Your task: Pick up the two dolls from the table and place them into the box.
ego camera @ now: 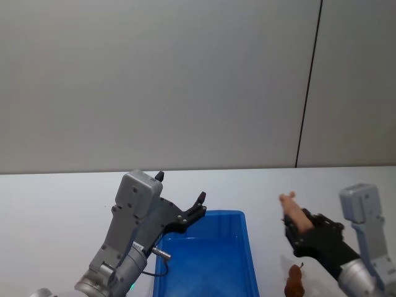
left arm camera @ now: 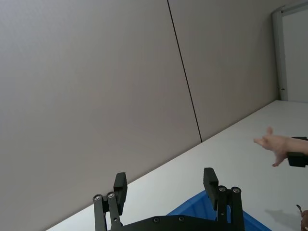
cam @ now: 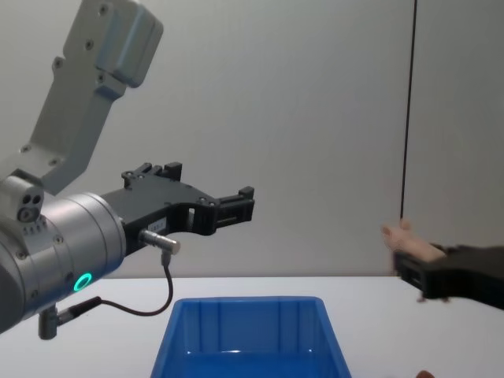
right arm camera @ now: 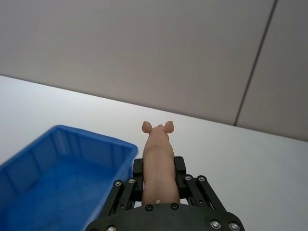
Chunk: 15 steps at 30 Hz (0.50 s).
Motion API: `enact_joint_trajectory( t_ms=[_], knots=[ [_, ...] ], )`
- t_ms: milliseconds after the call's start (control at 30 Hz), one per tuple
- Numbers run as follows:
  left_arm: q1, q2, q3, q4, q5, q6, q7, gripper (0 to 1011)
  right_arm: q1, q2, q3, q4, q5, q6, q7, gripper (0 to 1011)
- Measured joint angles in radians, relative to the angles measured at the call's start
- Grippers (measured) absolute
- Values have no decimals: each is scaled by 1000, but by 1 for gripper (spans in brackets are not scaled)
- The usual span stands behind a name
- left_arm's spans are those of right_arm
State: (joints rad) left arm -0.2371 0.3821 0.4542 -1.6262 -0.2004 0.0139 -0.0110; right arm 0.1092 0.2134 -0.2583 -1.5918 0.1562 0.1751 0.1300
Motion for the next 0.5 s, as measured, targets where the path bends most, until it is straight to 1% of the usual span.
enact_joint_trajectory(
  t_ms=[133, 167, 200, 367, 467, 500],
  knots=[
    [0, 0, 0, 0, 0, 0, 0, 1001, 34, -25, -15, 6, -11, 19, 50, 369],
    [0, 0, 0, 0, 0, 0, 0, 1001, 34, -25, -15, 6, -11, 19, 50, 371],
    [0, 0, 0, 0, 0, 0, 0, 1000, 48, -35, -22, 14, -14, 27, 69, 369],
    [0, 0, 0, 0, 0, 0, 0, 1000, 88, -68, -40, 42, -18, 54, 119, 369],
    [0, 0, 0, 0, 0, 0, 0, 1000, 121, -98, -58, 74, -18, 78, 156, 373],
    [0, 0, 0, 0, 0, 0, 0, 1001, 127, -103, -62, 81, -18, 81, 160, 373]
  ],
)
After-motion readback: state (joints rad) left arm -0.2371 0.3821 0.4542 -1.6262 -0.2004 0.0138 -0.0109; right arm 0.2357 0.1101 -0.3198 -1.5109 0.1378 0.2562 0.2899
